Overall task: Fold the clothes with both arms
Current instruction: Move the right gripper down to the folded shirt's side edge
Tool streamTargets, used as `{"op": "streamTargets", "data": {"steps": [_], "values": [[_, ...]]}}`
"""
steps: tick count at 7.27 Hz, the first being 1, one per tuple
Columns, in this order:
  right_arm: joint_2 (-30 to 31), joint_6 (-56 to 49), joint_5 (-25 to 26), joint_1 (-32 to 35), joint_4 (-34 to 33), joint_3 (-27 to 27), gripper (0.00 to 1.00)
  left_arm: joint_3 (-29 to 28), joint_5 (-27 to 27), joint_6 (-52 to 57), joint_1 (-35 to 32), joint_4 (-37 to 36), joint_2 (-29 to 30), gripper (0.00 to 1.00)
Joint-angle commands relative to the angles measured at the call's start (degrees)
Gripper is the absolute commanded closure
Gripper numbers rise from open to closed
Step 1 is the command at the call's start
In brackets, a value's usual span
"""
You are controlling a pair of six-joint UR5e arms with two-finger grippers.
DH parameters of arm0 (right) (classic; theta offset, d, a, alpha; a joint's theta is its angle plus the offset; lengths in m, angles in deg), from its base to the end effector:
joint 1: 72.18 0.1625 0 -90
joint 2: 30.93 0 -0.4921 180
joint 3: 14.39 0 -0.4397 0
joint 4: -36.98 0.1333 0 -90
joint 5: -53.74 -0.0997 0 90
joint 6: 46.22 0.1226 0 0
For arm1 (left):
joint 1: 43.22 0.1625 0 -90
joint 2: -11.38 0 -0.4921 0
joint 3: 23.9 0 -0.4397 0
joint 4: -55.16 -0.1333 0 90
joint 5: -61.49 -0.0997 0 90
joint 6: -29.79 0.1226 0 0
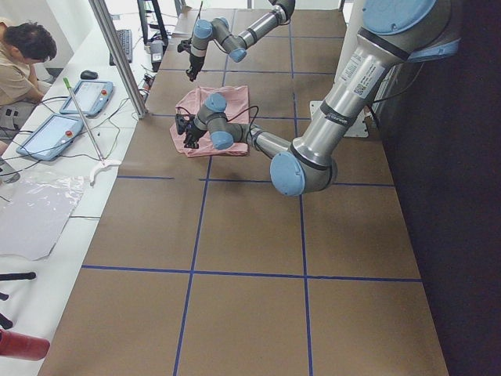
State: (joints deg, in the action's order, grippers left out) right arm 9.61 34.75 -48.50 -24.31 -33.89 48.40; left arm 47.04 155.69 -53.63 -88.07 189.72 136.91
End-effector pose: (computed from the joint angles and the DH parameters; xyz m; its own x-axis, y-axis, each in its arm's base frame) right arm -0.5476 -0.7654 0.3399 0.5961 0.4304 0.6778 -0.5439 0.8374 -0.0534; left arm 0.5241 -0.6967 0.4103 0.4165 -0.2531 -0.8732 0.6143 0.7864 0.0650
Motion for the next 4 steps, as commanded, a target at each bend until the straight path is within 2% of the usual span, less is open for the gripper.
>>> {"op": "streamTargets", "data": {"steps": [1,2,4], "values": [[11.2,3.1,-2.2,-4.9,0.5,15.5,0.38,0.6,2.5,-0.1,-0.4,2.7,-1.7,0.68],[16.2,8.1,-1.9,-7.9,0.3,22.5,0.31,0.6,2.5,0.0,-0.3,2.7,-1.9,0.68],[23.0,11.0,-1.7,-10.9,-0.1,30.3,0.27,0.5,2.5,0.1,-0.2,2.6,-2.0,0.67]]}}
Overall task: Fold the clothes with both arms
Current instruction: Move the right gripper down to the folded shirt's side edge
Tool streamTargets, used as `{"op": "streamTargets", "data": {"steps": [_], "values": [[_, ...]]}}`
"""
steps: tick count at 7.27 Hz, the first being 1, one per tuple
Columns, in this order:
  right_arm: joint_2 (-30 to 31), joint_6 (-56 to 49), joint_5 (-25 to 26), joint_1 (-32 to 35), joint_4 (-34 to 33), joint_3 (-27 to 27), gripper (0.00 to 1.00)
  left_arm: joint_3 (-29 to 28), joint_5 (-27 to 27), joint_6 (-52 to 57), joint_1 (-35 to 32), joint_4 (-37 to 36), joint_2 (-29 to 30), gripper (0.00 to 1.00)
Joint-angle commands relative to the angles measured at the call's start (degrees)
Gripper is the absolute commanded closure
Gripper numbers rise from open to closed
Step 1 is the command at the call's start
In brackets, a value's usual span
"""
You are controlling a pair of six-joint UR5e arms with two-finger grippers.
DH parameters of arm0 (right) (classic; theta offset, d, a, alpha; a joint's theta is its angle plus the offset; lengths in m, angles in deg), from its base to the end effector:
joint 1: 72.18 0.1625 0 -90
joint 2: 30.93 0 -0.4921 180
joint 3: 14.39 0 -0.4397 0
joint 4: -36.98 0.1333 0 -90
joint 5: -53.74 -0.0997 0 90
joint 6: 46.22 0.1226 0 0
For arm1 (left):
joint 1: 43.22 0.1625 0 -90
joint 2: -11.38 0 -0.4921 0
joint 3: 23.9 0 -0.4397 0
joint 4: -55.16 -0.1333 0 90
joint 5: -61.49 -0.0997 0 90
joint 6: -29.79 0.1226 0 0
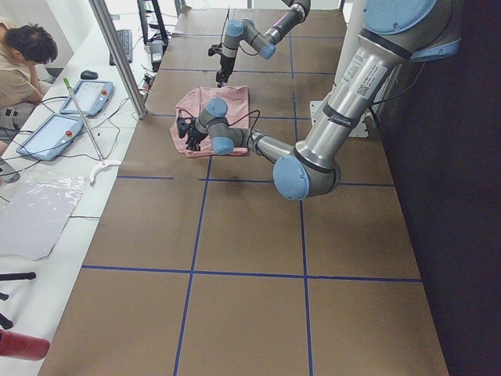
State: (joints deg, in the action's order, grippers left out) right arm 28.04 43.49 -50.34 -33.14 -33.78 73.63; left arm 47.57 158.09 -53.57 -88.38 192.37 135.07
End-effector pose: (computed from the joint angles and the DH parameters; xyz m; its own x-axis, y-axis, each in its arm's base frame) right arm -0.5509 -0.5800 0.3754 0.5192 0.4147 0.7473 -0.4673 0.8699 -0.1581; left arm 0.5159 -0.6878 0.4251 0.3980 -0.2373 -0.8862 0.5905 0.8055 0.0495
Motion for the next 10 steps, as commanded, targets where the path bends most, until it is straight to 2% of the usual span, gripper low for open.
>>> {"op": "streamTargets", "data": {"steps": [1,3,5,8,9,10], "values": [[5.9,3.1,1.0,-3.8,-0.1,5.7,0.27,-0.4,0.1,0.0,0.2,0.0,-0.1,0.66],[7.3,3.3,1.7,-4.4,0.0,5.8,0.27,-0.4,0.1,0.0,0.2,0.0,-0.1,0.66],[9.9,3.3,1.5,-4.6,0.0,8.6,0.27,-0.4,0.1,0.0,0.2,0.0,-0.1,0.65],[10.5,3.6,1.8,-6.3,0.1,8.7,0.33,-0.1,0.1,0.0,0.2,0.1,-0.1,0.65],[10.6,3.6,1.8,-6.3,0.1,8.8,0.4,-0.1,0.1,0.0,0.2,0.1,-0.1,0.64],[10.5,4.2,1.8,-6.3,0.0,8.8,0.59,-0.1,0.1,0.0,0.2,0.1,-0.1,0.64]]}}
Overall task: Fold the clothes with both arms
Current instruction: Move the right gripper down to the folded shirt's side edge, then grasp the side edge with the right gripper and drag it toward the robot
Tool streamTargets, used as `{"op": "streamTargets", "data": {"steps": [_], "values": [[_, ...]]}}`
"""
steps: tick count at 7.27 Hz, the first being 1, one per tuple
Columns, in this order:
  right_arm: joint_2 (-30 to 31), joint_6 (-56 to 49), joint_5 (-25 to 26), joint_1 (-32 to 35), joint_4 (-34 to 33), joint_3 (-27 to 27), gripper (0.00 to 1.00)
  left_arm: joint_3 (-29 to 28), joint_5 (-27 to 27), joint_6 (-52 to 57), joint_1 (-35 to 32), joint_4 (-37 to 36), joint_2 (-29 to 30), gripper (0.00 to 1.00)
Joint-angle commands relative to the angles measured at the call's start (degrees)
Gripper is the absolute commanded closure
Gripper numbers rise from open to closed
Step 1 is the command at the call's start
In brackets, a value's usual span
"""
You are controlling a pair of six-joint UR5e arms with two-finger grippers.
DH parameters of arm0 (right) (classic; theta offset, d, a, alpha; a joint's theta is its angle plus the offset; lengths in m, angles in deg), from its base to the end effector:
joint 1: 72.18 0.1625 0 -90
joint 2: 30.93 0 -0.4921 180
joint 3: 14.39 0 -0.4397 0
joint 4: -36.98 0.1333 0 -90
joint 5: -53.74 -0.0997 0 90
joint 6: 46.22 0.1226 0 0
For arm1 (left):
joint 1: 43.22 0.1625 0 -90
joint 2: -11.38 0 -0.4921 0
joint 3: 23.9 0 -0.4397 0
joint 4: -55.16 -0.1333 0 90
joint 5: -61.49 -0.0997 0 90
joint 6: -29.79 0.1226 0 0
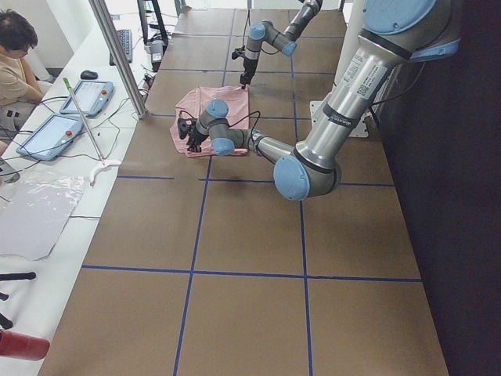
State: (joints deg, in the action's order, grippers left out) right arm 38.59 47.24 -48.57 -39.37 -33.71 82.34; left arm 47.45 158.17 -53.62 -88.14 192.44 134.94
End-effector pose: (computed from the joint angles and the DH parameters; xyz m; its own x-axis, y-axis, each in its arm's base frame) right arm -0.5460 -0.4795 0.4325 0.5532 0.4268 0.7154 -0.4335 0.8808 -0.1902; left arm 0.5186 -0.6853 0.4281 0.4003 -0.2382 -0.8849 0.5864 0.8086 0.0476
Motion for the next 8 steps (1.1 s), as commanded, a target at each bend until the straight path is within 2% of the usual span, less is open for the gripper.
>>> {"op": "streamTargets", "data": {"steps": [1,2,5,6,8], "values": [[0.0,1.5,0.0,-0.1,0.0,0.1,0.83,0.0,0.0,-0.1,0.0,0.0,0.0,0.64],[0.1,1.6,0.0,-0.1,0.0,0.2,1.0,0.0,0.0,-0.1,0.0,0.0,0.0,0.64],[0.3,1.7,-0.2,-0.1,-0.1,1.7,1.0,0.4,0.0,-0.2,0.0,-0.1,0.1,0.64],[1.7,2.9,-0.5,-0.3,0.0,3.8,1.0,1.1,0.0,-0.2,0.0,-0.2,0.0,0.64],[9.1,4.1,-1.0,-3.3,0.4,14.0,1.0,1.8,0.1,-0.3,-0.1,-0.3,0.0,0.64]]}}
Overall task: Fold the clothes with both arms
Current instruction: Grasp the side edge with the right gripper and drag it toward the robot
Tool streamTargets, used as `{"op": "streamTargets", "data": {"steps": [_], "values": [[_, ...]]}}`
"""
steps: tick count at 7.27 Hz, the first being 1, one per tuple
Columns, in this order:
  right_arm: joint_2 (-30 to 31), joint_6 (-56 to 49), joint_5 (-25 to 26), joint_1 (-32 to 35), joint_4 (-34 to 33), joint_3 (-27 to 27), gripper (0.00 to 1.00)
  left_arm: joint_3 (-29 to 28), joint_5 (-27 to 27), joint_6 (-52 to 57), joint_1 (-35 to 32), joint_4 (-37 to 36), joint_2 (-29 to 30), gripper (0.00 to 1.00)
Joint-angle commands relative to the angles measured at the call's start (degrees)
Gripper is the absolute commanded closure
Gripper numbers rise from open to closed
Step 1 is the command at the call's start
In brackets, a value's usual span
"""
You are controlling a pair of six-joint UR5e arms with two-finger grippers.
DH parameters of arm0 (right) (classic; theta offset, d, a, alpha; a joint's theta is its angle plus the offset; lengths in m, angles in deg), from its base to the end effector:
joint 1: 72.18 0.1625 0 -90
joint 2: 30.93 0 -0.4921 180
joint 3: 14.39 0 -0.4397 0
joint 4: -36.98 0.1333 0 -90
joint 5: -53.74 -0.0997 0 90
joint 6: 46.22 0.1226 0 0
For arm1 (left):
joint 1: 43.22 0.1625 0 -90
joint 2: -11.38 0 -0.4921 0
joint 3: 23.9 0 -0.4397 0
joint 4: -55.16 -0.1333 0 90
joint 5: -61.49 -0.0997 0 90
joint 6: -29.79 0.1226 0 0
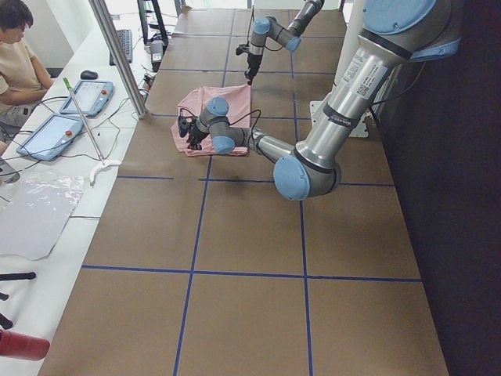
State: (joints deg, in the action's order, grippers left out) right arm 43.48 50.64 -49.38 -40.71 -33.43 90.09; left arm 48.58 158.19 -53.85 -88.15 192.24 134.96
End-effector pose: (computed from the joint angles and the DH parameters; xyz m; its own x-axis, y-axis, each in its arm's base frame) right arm -0.5150 -0.4389 0.4175 0.5051 0.4455 0.7392 -0.4242 0.8740 -0.2369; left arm 0.5166 -0.6834 0.4169 0.3874 -0.2311 -0.8925 0.5884 0.8072 0.0464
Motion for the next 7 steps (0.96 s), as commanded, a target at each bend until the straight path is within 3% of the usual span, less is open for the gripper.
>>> {"op": "streamTargets", "data": {"steps": [1,3,5,6,7], "values": [[6.2,4.1,-0.1,-5.0,-0.5,10.0,1.0,0.7,0.1,0.0,-0.1,-0.1,-0.1,0.64],[9.8,9.8,-0.1,-11.9,-2.2,17.3,1.0,3.6,0.8,-0.1,0.0,-0.4,-1.3,0.64],[17.7,10.8,-0.8,-23.7,-2.4,25.0,1.0,8.8,6.0,-0.5,0.0,-0.5,-4.6,0.63],[18.1,11.5,-1.6,-28.6,-2.5,27.1,1.0,10.5,8.6,-3.9,0.0,-0.8,-4.7,0.63],[18.1,12.8,-0.9,-32.0,-2.5,26.7,0.01,13.2,11.9,-5.8,0.2,-0.8,-7.0,0.61]]}}
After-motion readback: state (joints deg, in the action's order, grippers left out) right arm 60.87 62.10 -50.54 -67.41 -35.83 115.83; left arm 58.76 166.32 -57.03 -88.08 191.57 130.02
